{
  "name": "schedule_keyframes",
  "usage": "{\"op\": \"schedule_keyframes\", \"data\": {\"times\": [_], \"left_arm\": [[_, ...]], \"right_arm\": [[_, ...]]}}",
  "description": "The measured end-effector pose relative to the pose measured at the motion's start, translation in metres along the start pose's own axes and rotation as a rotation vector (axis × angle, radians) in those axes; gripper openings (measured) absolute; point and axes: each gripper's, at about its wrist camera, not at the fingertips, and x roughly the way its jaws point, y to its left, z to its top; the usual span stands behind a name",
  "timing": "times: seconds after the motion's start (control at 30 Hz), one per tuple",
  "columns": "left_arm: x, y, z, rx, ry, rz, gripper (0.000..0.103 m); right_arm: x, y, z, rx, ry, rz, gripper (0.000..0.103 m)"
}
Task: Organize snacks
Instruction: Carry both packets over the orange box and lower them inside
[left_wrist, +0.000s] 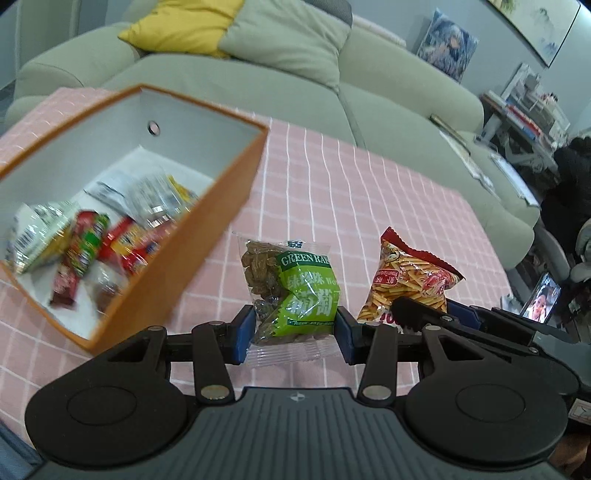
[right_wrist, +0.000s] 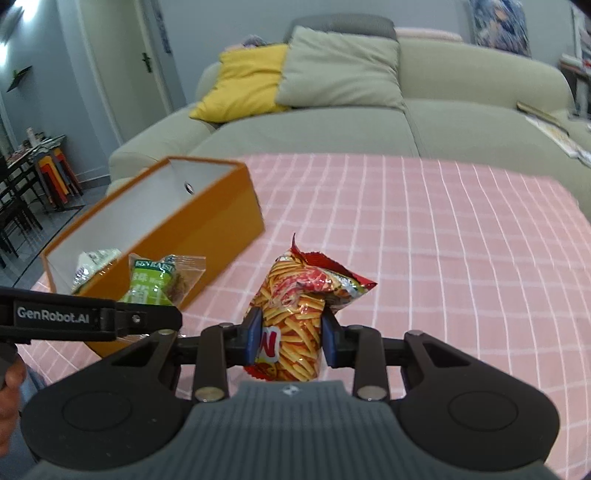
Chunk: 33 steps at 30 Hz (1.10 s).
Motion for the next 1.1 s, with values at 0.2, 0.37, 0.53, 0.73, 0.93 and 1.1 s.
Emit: {"op": "schedule_keyframes", "data": {"times": [0.2, 0.37, 0.53, 0.73, 0.93, 1.1], "left_arm": [[-0.032, 0.019, 0.016, -0.021, -0.052, 0.029, 0.051], [-0.05, 0.042, 0.037, -0.025, -0.092, 0.067, 0.051], [-0.059, 0.062, 0.062, -0.015, -0.118, 0.103, 0.051], [-0.049, 0.083, 0.083, -0.006, -0.117, 0.129, 0.051], [-0.028, 0.107, 0.095, -0.03, -0.074, 0.145, 0.051], [-0.009, 0.126, 0.102, -0.052, -0.027, 0.172, 0.051]], "right_arm": [[-0.011, 0.024, 0.028, -0.074, -0.06, 0.058, 0.03], [-0.013, 0.053, 0.054, -0.148, -0.099, 0.122, 0.03], [-0.004, 0.085, 0.079, -0.227, -0.117, 0.168, 0.03], [0.032, 0.119, 0.105, -0.265, -0.086, 0.202, 0.03], [0.072, 0.143, 0.123, -0.313, -0.052, 0.212, 0.03], [0.103, 0.156, 0.133, -0.352, -0.021, 0.207, 0.03]]}}
